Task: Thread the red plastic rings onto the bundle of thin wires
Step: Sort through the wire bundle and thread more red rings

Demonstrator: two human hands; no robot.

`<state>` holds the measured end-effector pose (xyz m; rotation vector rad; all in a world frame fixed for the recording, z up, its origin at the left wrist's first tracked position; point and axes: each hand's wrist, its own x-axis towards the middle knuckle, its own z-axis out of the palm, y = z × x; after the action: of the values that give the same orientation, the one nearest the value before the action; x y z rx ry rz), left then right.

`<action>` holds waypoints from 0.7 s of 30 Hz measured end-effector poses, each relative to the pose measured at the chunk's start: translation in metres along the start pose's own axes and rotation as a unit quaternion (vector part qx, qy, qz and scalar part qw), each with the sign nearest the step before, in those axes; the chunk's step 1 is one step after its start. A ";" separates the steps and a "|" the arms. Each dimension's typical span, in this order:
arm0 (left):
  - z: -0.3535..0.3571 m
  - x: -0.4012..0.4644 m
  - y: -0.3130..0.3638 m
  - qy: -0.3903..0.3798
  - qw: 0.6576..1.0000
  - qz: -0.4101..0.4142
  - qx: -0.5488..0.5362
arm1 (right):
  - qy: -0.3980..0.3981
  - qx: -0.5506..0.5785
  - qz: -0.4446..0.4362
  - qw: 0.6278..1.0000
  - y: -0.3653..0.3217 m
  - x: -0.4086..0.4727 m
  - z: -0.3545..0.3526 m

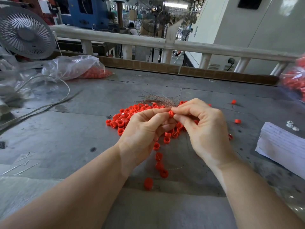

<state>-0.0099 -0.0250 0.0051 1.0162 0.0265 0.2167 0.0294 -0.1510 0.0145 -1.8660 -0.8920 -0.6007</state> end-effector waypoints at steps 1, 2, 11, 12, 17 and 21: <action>0.000 0.000 0.000 0.000 1.000 -0.001 -0.001 | -0.002 0.001 0.001 1.000 0.000 0.000 0.000; 0.000 0.000 0.000 0.000 1.000 -0.001 -0.002 | -0.004 0.004 0.004 1.000 0.000 0.000 0.000; 0.002 0.001 -0.003 0.002 1.000 0.012 -0.016 | 0.052 -0.032 -0.027 0.998 -0.002 -0.004 0.006; 0.002 0.001 -0.003 0.001 1.000 0.013 -0.017 | 0.054 -0.035 -0.030 0.997 -0.002 -0.004 0.007; 0.001 0.001 -0.002 0.005 1.000 0.018 -0.003 | 0.041 -0.039 -0.028 0.998 -0.003 -0.003 0.008; 0.001 0.001 -0.002 0.008 1.000 0.021 0.002 | 0.031 -0.050 -0.028 0.998 -0.003 -0.003 0.008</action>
<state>-0.0090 -0.0268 0.0044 1.0203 0.0206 0.2623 0.0259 -0.1441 0.0108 -1.9066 -0.8914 -0.7459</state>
